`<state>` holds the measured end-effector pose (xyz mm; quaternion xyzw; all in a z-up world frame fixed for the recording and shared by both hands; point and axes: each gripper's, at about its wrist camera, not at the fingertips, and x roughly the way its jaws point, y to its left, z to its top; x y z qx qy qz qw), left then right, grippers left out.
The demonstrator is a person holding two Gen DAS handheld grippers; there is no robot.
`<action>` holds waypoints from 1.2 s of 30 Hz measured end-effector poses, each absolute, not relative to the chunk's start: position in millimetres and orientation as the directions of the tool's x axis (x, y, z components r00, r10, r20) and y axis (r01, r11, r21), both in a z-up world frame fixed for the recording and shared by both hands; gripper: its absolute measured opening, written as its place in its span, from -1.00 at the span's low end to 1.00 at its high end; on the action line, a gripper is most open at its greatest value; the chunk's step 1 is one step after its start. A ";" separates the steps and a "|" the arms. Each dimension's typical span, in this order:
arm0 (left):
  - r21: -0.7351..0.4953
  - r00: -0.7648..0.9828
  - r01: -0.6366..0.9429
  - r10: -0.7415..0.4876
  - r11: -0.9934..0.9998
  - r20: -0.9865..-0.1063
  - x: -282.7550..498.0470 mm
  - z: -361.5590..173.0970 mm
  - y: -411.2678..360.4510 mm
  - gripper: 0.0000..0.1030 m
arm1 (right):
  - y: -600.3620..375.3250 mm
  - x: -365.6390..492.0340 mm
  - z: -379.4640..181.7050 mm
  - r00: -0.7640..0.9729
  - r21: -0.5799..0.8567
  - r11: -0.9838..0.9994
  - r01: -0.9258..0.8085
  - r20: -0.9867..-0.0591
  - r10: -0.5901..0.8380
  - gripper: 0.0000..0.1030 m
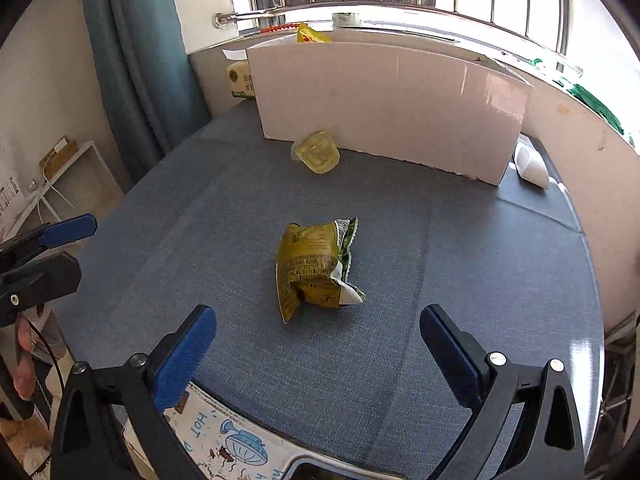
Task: Organize snacks
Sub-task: 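Move the right gripper to the olive crumpled snack bag and grasp it, then grasp the last jelly cup with the left gripper while the right lifts the bag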
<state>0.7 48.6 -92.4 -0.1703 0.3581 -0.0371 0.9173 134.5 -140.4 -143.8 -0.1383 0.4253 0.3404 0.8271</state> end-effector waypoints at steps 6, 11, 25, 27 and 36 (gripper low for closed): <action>-0.342 0.739 -0.061 -0.188 0.938 -0.647 -3.6 -93.4 53.4 1.00 | -114.2 162.6 -154.3 0.348 0.075 0.723 -0.687 -0.839 0.418 1.00; -0.336 0.729 -0.070 -0.182 0.939 -0.660 0.1 -96.6 54.3 1.00 | -103.4 162.3 -158.9 0.390 -0.021 0.715 -0.699 -0.849 0.356 -0.18; -0.136 0.689 0.067 -0.144 0.988 -0.711 91.4 -86.7 19.1 1.00 | -191.5 131.4 -126.9 0.390 0.182 0.784 -0.593 -0.787 0.478 -0.20; -0.131 0.674 0.084 -0.153 0.988 -0.723 119.5 -89.0 13.4 1.00 | -205.0 130.7 -123.4 0.397 0.205 0.794 -0.572 -0.778 0.487 -0.20; -0.062 0.582 0.045 -0.077 0.997 -0.809 215.6 -128.2 1.3 0.93 | -240.6 116.7 -132.1 0.388 0.256 0.813 -0.523 -0.778 0.495 -0.20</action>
